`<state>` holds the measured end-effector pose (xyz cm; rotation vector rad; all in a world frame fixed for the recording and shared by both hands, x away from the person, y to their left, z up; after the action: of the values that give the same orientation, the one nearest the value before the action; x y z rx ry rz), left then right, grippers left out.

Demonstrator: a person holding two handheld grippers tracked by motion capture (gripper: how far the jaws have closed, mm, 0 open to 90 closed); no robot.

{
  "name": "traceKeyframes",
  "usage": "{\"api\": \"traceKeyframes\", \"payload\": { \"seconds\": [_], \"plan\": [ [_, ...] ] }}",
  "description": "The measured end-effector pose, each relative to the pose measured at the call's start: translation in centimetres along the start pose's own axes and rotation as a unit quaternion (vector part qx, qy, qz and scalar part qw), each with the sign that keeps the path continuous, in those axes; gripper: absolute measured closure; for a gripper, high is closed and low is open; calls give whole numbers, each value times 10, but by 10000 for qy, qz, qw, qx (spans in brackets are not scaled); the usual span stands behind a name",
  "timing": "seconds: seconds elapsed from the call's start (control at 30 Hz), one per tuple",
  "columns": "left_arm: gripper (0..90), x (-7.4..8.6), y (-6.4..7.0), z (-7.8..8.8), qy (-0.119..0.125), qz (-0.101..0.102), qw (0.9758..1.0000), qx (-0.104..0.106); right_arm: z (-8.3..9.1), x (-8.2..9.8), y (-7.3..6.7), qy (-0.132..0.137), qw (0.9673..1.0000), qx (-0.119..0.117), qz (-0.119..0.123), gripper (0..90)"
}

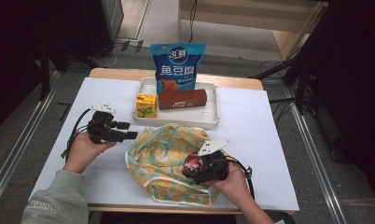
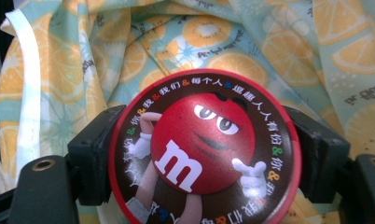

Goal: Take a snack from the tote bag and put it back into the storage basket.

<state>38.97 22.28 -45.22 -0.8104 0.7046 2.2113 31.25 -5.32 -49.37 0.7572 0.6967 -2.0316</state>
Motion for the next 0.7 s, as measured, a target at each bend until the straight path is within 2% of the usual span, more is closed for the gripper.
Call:
{"api": "traceKeyframes", "payload": {
  "seconds": [0.2,0.57,0.7],
  "plan": [
    [367,0,0,0,-3,0,10000,0,-6,2,1,-71,9999,1,73,224],
    [367,0,0,0,20,20,10000,2,-3,1,1,-52,9998,0,186,247],
    [367,0,-1,0,31,28,10000,32,-2,-1,3,-15,9999,-90,99,252]
  ]
}}
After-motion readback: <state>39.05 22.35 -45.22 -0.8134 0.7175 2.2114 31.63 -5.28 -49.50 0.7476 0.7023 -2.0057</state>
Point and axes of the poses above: each handheld gripper's, and its own axes: z roughly backward along the jaws, x roughly out of its underside, y roughly to its right, the point moved 7 cm from there along -z, roughly forward along the jaws, and after that the axes turned 3 degrees about -z, right-handed, at the moved point
